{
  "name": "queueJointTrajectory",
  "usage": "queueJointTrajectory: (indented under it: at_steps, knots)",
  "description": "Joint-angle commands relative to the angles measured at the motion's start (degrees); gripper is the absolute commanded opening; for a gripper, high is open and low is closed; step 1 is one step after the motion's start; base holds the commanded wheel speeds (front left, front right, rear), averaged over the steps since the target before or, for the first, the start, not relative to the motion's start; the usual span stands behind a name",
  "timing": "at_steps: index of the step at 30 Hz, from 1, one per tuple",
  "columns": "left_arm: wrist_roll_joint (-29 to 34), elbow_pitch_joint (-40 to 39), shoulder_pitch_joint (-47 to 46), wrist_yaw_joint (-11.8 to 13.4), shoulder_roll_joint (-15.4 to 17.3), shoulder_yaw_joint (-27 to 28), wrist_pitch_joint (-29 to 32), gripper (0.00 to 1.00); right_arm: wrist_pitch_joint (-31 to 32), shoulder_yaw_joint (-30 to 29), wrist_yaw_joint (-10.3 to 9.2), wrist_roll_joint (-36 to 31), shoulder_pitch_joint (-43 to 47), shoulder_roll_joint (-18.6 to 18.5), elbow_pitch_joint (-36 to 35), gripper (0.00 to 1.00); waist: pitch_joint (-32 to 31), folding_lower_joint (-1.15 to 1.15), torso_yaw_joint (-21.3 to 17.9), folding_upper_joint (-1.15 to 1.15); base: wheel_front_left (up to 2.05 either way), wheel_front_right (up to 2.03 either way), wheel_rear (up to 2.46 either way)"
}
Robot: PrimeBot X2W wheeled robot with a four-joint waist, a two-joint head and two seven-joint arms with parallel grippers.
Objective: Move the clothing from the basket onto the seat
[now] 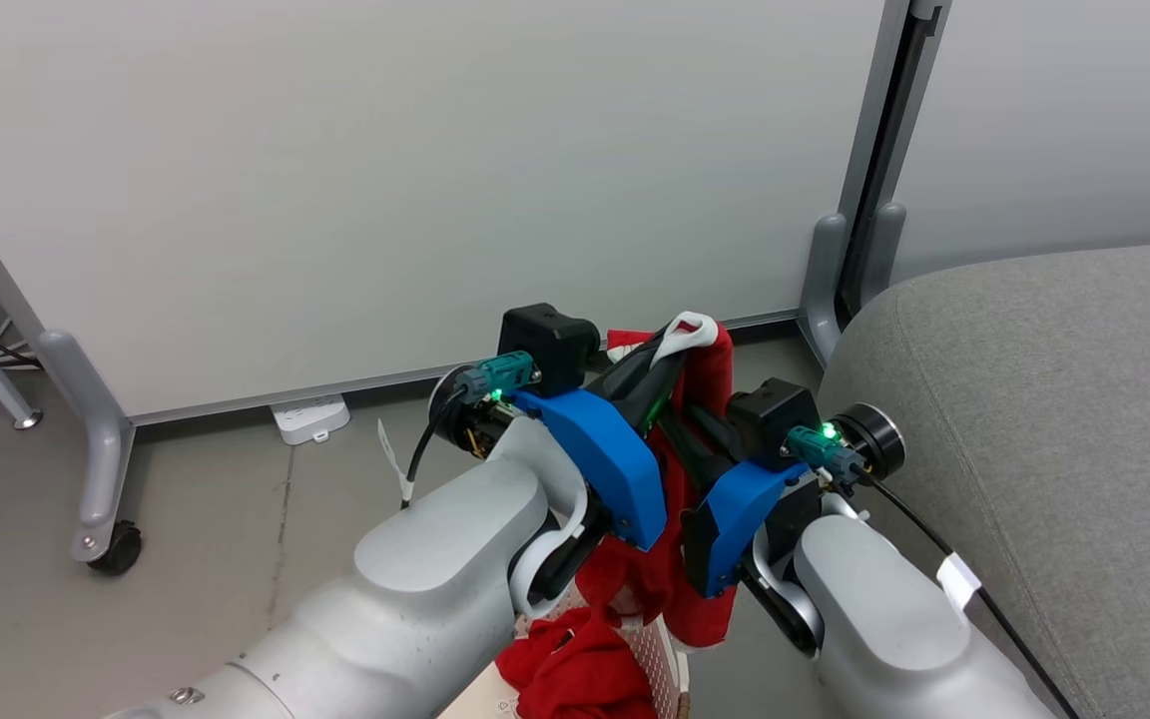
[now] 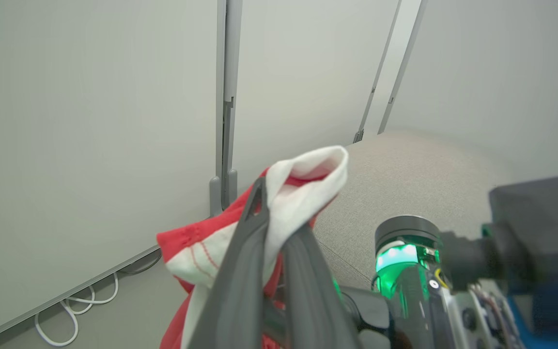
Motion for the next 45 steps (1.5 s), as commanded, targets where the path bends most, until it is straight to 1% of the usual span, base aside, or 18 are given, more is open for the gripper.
queueJointTrajectory:
  at_steps: [1,3,4,5,6,16,19,27,36,39,40,41,45]
  knots:
    - [-0.15,0.2,-1.29,0.33,0.09,-0.22,-0.54,0.0,-0.12,0.31,-0.02,0.22,0.79,-0.12,-0.19,0.0,0.04,0.0,0.01,0.0,0.0,0.0,0.0]
    - [-0.28,0.34,-1.35,0.28,0.09,-0.25,-0.54,0.0,-0.16,0.44,-0.02,0.2,0.86,-0.12,-0.24,0.0,0.1,0.0,0.01,0.0,0.0,0.0,0.0]
    - [-0.34,0.41,-1.35,0.32,0.09,-0.17,-0.62,0.22,-0.22,0.46,-0.02,0.14,0.85,-0.12,-0.31,0.0,0.13,0.0,-0.01,0.0,0.0,0.0,0.0]
    - [-0.05,0.44,-1.45,0.31,0.09,-0.16,-0.66,0.75,-0.28,0.45,-0.02,0.08,0.83,-0.12,-0.36,0.0,0.16,0.0,-0.03,0.0,0.0,0.0,0.0]
    - [0.27,0.49,-1.45,-0.09,0.08,-0.37,-0.66,1.0,-0.36,0.4,-0.02,0.0,0.76,-0.12,-0.39,0.0,0.2,0.0,-0.06,0.0,0.0,0.0,0.0]
    - [3.06,2.33,-0.79,-1.15,0.19,0.46,-0.9,1.0,-0.69,-0.08,-0.02,-0.43,0.44,-0.11,-0.71,0.0,0.56,0.0,-0.06,0.0,0.0,0.0,0.0]
    - [5.03,1.94,0.79,-1.25,1.51,2.37,-0.93,1.0,-0.73,-0.08,-0.02,-0.31,0.6,-0.12,-0.8,0.0,0.76,0.0,-0.1,0.0,0.0,0.0,0.0]
    - [12.11,-3.24,9.33,-0.51,6.31,11.11,-0.92,1.0,-0.98,-1.86,-0.02,-1.19,0.82,-0.11,-0.46,0.0,1.45,0.0,0.25,0.0,0.0,0.0,0.0]
    - [22.82,-12.08,22.56,-0.59,10.8,21.77,-0.91,1.0,-1.37,-4.3,-0.02,-2.43,1.66,-0.11,-0.62,0.0,2.21,0.0,0.99,0.0,0.0,0.0,0.0]
    - [25.89,-14.66,27.27,-0.8,11.36,25.54,-0.92,1.0,-1.33,-4.86,-0.02,-2.67,1.93,-0.11,-0.72,0.0,2.36,0.0,1.12,0.0,0.0,0.0,0.0]
    - [25.89,-14.66,27.27,-0.8,11.36,25.54,-0.92,1.0,-1.33,-4.86,-0.02,-2.67,1.93,-0.11,-0.72,0.0,2.36,0.0,1.12,0.0,0.0,0.0,0.0]
    - [26.88,-15.41,28.71,-0.95,11.49,26.71,-0.93,1.0,-1.28,-5.12,-0.02,-2.8,1.93,-0.12,-0.79,0.0,2.41,0.0,1.21,0.0,0.0,0.0,0.0]
    - [29.68,-17.22,33.67,-1.68,11.0,31.24,-0.93,1.0,-1.18,-5.79,-0.02,-3.34,2.53,-0.11,-0.81,0.0,2.51,0.0,1.6,0.0,0.0,0.0,0.0]
